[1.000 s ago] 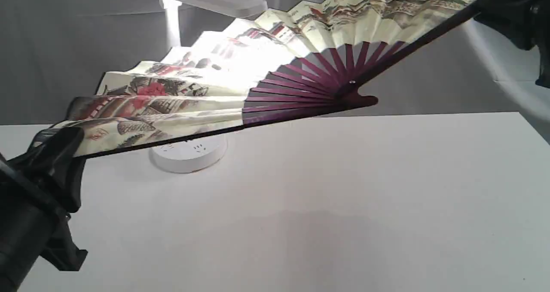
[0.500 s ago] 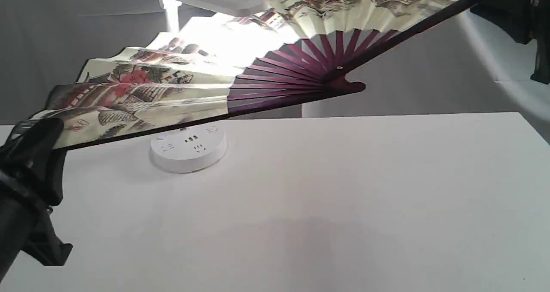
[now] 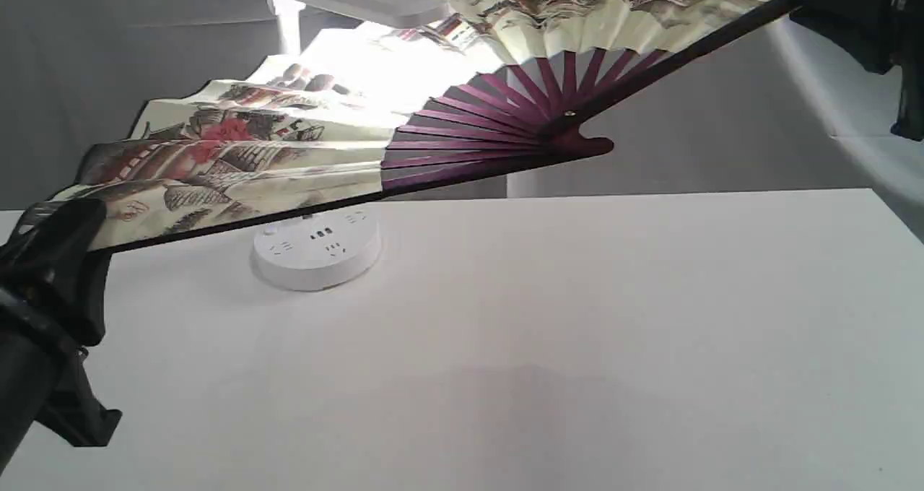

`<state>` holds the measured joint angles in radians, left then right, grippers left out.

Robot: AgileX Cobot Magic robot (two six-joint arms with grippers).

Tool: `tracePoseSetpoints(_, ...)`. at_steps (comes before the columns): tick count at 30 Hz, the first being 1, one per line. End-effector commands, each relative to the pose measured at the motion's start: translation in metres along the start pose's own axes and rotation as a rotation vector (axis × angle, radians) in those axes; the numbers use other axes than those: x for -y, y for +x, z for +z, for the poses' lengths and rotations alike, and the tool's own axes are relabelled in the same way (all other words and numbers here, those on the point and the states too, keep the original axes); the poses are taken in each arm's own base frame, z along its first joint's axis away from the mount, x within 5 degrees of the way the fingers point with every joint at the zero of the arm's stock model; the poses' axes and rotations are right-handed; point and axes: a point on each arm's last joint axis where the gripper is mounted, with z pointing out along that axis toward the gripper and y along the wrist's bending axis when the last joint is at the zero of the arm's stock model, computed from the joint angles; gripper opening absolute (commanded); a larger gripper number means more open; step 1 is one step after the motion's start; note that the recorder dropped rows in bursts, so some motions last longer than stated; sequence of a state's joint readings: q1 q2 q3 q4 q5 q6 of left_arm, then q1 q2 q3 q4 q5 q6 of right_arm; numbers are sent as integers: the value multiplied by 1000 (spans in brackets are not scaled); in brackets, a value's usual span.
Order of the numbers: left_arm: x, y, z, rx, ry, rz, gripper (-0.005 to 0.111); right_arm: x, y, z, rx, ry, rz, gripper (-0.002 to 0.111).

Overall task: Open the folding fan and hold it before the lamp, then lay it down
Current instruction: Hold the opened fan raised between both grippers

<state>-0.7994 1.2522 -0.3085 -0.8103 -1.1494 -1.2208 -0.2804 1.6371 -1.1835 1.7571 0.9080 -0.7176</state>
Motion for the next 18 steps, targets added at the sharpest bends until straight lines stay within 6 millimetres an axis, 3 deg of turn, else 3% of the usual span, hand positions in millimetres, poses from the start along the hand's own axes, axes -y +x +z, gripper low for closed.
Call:
tracePoseSetpoints(1, 8, -7, -2, 63, 67, -62, 0, 3, -5, -3, 45, 45, -46, 0)
tracePoseSetpoints(18, 8, -8, -2, 67, 66, -64, 0, 13, -5, -4, 40, 158, -30, 0)
